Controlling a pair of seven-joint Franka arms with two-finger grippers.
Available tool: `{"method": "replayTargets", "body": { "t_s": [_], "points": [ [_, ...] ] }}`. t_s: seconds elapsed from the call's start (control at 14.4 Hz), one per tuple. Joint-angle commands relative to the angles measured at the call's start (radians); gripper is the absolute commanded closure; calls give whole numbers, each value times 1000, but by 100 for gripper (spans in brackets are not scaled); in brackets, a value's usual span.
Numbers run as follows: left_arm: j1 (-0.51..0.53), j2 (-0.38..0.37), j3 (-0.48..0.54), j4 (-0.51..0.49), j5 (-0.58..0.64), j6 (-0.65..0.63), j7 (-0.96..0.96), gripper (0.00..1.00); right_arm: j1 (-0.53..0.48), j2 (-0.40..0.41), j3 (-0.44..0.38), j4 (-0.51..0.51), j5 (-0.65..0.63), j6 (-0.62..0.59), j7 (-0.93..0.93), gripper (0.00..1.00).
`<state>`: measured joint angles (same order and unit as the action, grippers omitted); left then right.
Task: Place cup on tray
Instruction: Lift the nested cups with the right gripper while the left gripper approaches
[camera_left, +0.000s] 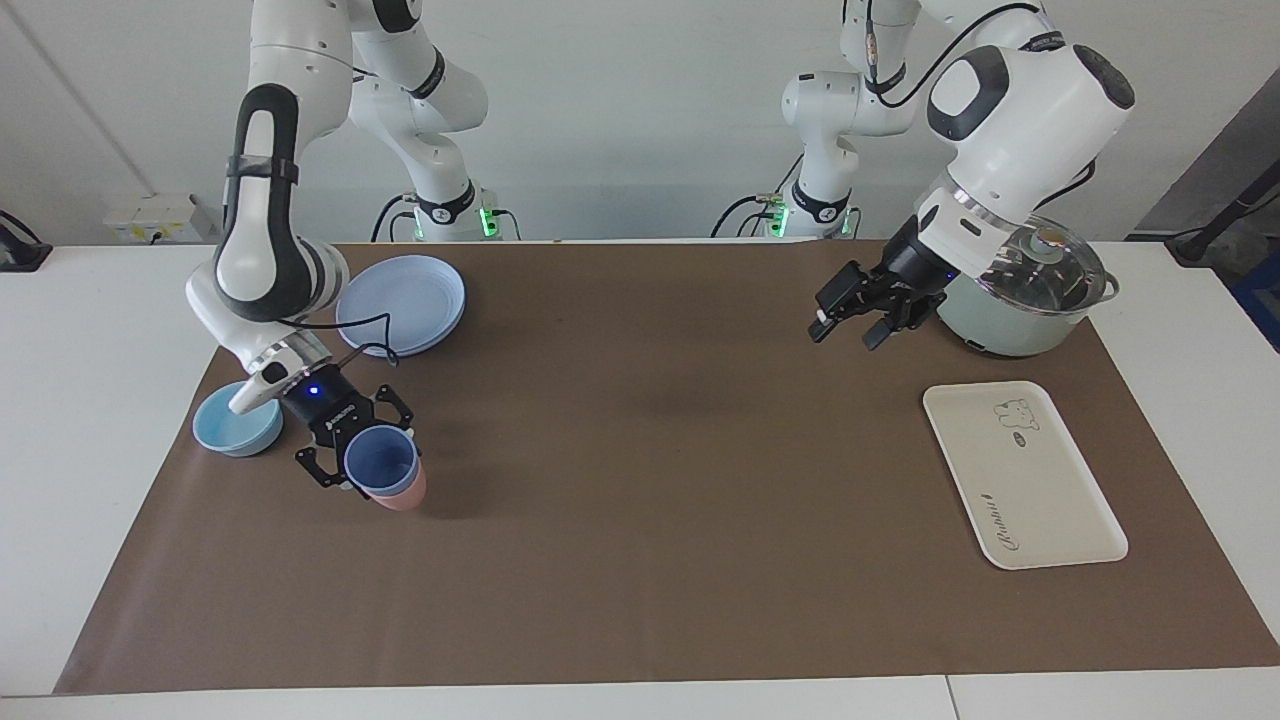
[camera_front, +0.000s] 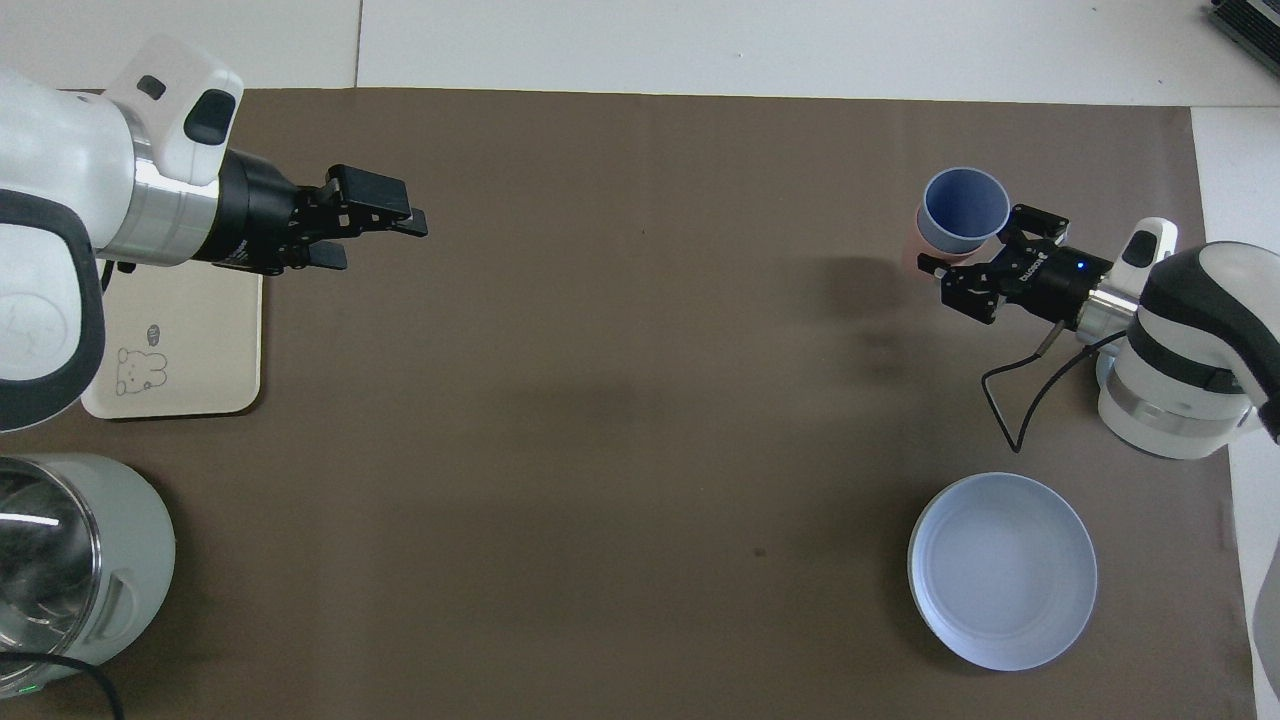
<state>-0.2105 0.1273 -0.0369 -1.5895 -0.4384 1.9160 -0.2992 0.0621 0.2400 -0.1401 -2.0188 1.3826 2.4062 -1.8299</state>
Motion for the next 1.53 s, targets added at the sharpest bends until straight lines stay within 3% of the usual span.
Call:
{"method": "replayTargets", "body": {
  "t_s": [0.0,0.35,0.56,0.76,1.18,1.39,1.46],
  "points": [
    [-49,92,11,109,-40,30,-113,7,24,-68,2,20,-246,17,270,100],
    [-196,201,11,177,-130,210,-265,17,183,-140,2,75,-774,16,835,100],
    [-243,268,-9,215,-172,303,-284,19,306,-151,2,87,-969,11,1093,100],
    [-245,339,-50,267,-200,313,-284,26,396,-162,4,86,-1138,2,1254,100],
    [-251,345,-72,249,-214,281,-281,29,435,-174,4,84,-1229,-41,1276,100],
    [-279,338,-78,224,-212,213,-279,37,435,-174,4,83,-1231,-41,1276,100],
    [-279,336,-78,224,-214,201,-279,44,435,-174,4,83,-1231,-41,1276,100]
  ]
}}
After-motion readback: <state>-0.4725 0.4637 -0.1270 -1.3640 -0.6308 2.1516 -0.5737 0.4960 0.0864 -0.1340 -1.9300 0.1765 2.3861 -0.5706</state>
